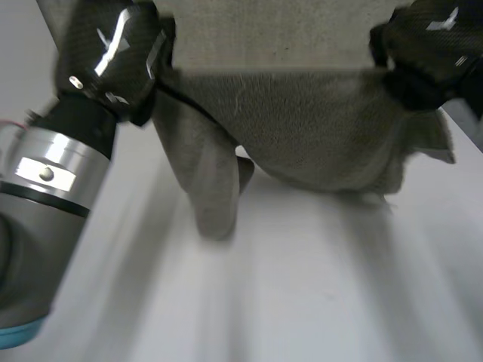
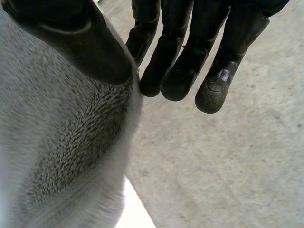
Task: Fold the towel.
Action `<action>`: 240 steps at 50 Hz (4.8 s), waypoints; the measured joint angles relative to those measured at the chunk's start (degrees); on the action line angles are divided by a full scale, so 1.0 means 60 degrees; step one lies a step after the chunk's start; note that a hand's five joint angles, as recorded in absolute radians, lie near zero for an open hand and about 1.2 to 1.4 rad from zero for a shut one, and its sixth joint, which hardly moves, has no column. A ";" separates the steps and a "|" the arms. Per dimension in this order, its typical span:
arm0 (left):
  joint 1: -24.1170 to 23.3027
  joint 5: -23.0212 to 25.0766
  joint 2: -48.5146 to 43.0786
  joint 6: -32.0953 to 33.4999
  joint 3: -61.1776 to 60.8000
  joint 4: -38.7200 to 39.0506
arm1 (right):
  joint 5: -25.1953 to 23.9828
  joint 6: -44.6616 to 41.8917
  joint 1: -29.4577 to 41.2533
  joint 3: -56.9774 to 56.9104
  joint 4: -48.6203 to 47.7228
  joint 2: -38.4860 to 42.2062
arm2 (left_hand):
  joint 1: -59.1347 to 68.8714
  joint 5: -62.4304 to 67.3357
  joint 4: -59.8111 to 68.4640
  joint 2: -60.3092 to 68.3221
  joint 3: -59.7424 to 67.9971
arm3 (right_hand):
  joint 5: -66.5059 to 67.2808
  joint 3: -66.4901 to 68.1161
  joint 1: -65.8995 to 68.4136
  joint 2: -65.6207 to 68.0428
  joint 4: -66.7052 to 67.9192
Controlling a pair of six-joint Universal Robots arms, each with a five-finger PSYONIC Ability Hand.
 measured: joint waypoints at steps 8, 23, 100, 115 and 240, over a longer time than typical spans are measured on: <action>0.0077 -0.0040 -0.0535 -0.1134 0.1498 -0.2711 | -0.0619 -0.0445 -0.0511 -0.1876 0.2362 0.1311 | 0.0000 0.0009 0.0000 0.0001 -0.0001 | 0.0032 0.0000 0.0000 0.0000 0.0001; 0.0743 -0.0351 -0.5778 -0.1322 0.4619 -0.3950 | 0.0083 -0.0785 0.0493 -0.3796 0.2334 0.5665 | 0.0014 0.0010 0.0000 0.0001 -0.0001 | 0.0068 0.0000 0.0001 0.0000 0.0001; 0.2448 0.0038 -0.6546 -0.0042 -0.0298 0.1603 | -0.0083 0.0274 -0.0234 0.2424 -0.2733 0.4662 | -0.6732 -0.6854 -0.6910 -0.6901 -0.6897 | 0.0127 0.0000 0.0003 0.0001 0.0001; 0.3013 0.0227 -0.6249 -0.0081 -0.0440 0.1089 | -0.0077 0.0296 -0.0438 0.2309 -0.2718 0.4737 | -0.6819 -0.6942 -0.7005 -0.6986 -0.6990 | 0.0126 0.0000 0.0003 0.0001 0.0001; 0.3091 0.0520 -0.6378 -0.1794 0.1543 0.1079 | 0.0521 -0.0620 0.0060 -0.0537 -0.2422 0.5675 | -0.0317 -0.0110 0.0001 0.0002 -0.0002 | 0.0143 0.0037 0.0127 0.0001 0.0002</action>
